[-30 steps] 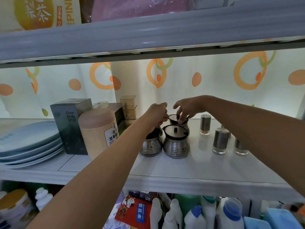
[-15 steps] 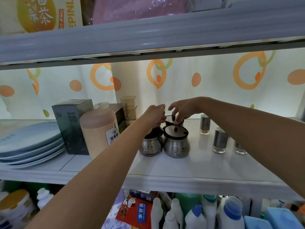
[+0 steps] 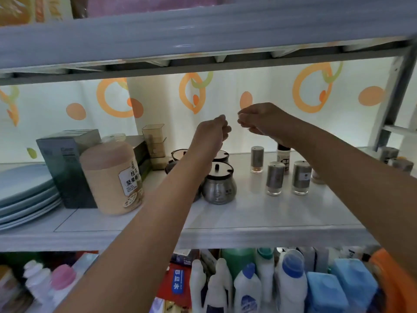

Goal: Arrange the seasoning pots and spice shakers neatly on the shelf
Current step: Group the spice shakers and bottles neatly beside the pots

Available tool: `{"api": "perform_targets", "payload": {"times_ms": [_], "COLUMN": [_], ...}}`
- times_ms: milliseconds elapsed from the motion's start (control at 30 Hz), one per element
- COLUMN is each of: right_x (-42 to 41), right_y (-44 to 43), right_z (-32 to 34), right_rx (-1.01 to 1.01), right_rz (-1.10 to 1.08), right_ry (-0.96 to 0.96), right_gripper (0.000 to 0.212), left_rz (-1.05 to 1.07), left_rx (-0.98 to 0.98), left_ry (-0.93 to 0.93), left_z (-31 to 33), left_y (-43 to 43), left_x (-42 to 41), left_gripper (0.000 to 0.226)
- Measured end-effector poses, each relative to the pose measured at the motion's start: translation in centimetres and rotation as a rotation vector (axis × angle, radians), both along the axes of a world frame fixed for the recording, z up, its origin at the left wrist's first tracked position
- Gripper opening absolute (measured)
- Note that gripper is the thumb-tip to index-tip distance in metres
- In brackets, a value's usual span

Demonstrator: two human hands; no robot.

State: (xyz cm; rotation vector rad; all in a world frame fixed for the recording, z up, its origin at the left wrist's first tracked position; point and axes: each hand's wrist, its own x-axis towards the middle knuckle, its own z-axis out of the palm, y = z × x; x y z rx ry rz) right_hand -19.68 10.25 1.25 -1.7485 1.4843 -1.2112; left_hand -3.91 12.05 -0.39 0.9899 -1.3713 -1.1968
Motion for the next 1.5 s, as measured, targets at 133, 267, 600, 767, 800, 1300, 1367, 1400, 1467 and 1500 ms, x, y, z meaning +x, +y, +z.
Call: {"api": "perform_targets", "payload": {"times_ms": [133,267,600,767,800,1300,1367,1400,1467,1500], "right_x": [-2.5,-2.2,-1.9,-2.2,-2.2,0.1,0.8,1.1,1.3,1.3], "right_y": [7.7,12.6,10.7,9.0,8.9,8.6,8.5,8.5,8.5,8.5], "right_z": [-4.2,-10.6,-13.1,-12.9,-13.0,-13.4,-13.4,-13.5,-13.7,-13.9], "right_rx": [-0.089,-0.073,0.089,0.141,0.148,0.174,0.171,0.165,0.157,0.154], "right_rz": [-0.168,-0.264,-0.284,-0.274,-0.274,-0.207,-0.197,-0.198,-0.227,-0.247], "right_ry": [-0.471,-0.6,-0.386,-0.354,-0.356,-0.332,-0.326,-0.327,-0.337,-0.348], "right_gripper": [0.018,0.024,0.047,0.045,0.047,0.046,0.048,0.049,0.05,0.052], "left_rz": [-0.082,-0.079,-0.048,-0.058,-0.064,-0.028,-0.015,-0.013,-0.01,-0.007], "left_rx": [0.048,0.097,0.067,0.099,0.116,0.133,0.128,0.122,0.102,0.099], "left_ry": [0.202,0.205,0.082,0.013,0.011,0.009,0.005,-0.004,-0.033,-0.031], "left_z": [-3.8,-10.3,-12.5,-12.4,-12.4,-12.4,-12.3,-12.4,-12.7,-12.8], "left_y": [4.5,6.7,5.5,5.1,5.0,5.2,5.4,5.3,5.3,5.3], "left_x": [-2.7,-5.6,-8.9,-9.6,-9.7,-6.4,-5.7,-5.2,-4.4,-3.9], "left_gripper": [0.025,0.03,0.032,0.044,0.045,0.042,0.04,0.039,0.038,0.038]}}
